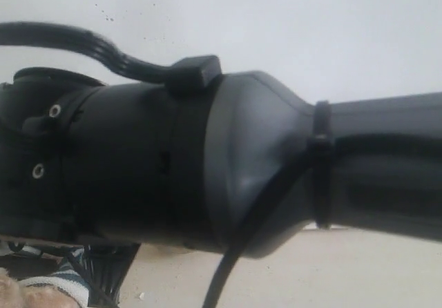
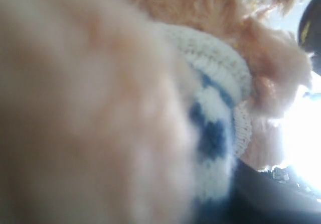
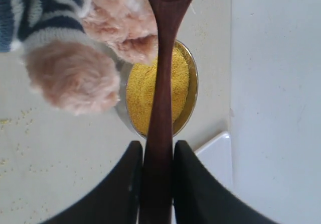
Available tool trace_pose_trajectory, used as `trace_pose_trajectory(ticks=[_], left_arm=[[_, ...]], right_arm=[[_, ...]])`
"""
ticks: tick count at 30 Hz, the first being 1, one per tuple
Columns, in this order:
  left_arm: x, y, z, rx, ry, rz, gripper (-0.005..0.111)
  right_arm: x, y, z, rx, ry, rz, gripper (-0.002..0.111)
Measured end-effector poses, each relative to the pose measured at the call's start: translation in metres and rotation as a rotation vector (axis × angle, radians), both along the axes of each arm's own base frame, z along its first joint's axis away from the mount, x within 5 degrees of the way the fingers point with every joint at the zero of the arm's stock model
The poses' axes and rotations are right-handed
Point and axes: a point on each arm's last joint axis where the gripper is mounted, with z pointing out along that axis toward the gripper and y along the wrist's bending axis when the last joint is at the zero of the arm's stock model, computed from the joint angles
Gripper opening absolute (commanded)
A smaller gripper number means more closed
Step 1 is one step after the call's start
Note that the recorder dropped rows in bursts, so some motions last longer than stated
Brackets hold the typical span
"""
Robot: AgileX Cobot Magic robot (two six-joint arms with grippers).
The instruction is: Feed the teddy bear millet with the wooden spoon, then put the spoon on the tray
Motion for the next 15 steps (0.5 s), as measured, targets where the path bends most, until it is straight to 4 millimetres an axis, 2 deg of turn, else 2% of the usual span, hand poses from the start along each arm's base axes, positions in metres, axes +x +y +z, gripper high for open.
trace_pose_trajectory(ticks=[7,15], left_arm=[[0.001,0.0,0.0,0.003,-0.015,0.007,0.004],[0.001,0.0,0.0,0.003,-0.017,0.007,0.004]], right_arm=[[0.0,0.003,-0.005,0.012,0.0,-0.018,0.0],[-0.001,0.008,-0.014,-0.054,-0.06,-0.017,0.0]])
